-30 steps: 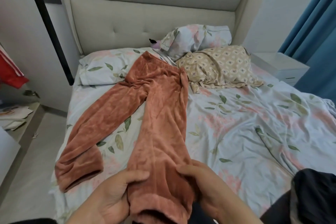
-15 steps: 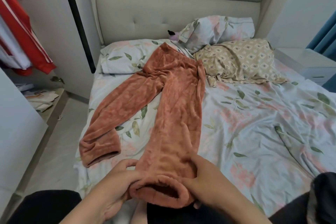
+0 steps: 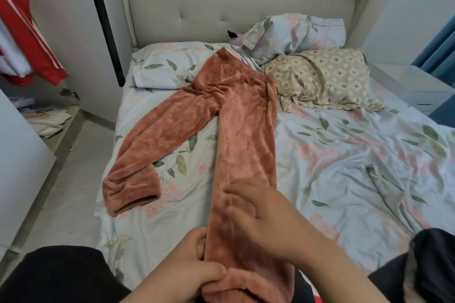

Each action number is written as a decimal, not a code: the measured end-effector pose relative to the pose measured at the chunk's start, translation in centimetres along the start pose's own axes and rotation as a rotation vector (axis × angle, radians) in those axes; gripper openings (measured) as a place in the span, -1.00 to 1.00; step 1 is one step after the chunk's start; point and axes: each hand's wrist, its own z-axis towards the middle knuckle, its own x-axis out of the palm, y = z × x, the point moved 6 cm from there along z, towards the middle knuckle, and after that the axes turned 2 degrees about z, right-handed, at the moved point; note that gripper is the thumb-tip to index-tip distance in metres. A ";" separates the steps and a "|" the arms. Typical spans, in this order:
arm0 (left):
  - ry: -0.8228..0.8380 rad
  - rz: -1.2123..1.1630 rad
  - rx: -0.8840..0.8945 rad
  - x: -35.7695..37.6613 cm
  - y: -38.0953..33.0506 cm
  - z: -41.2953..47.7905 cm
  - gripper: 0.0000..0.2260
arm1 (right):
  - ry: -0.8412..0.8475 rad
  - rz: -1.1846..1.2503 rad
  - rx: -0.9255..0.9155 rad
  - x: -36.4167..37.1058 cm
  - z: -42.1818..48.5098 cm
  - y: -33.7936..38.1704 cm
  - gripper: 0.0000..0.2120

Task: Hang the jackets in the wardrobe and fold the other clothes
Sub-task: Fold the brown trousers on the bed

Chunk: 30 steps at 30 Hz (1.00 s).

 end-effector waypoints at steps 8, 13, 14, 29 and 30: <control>-0.179 0.231 -0.042 -6.2 0.9 1.3 -0.61 | 0.259 -0.366 0.124 6.4 -1.4 -4.2 -0.35; -0.628 0.179 0.033 -17.7 -1.1 4.4 -0.83 | 0.346 -0.349 0.138 5.5 1.3 -2.7 -0.49; -0.727 0.204 0.059 -20.2 -1.6 4.8 -0.82 | 0.357 -0.355 0.121 5.6 2.9 -2.0 -0.53; -1.113 0.644 0.122 -27.5 -1.9 6.6 -0.87 | 0.348 0.906 0.578 22.2 17.4 -1.3 -0.81; -1.081 0.645 0.188 -26.8 -2.4 6.5 -0.86 | 0.345 0.946 0.586 22.5 17.4 -1.6 -0.75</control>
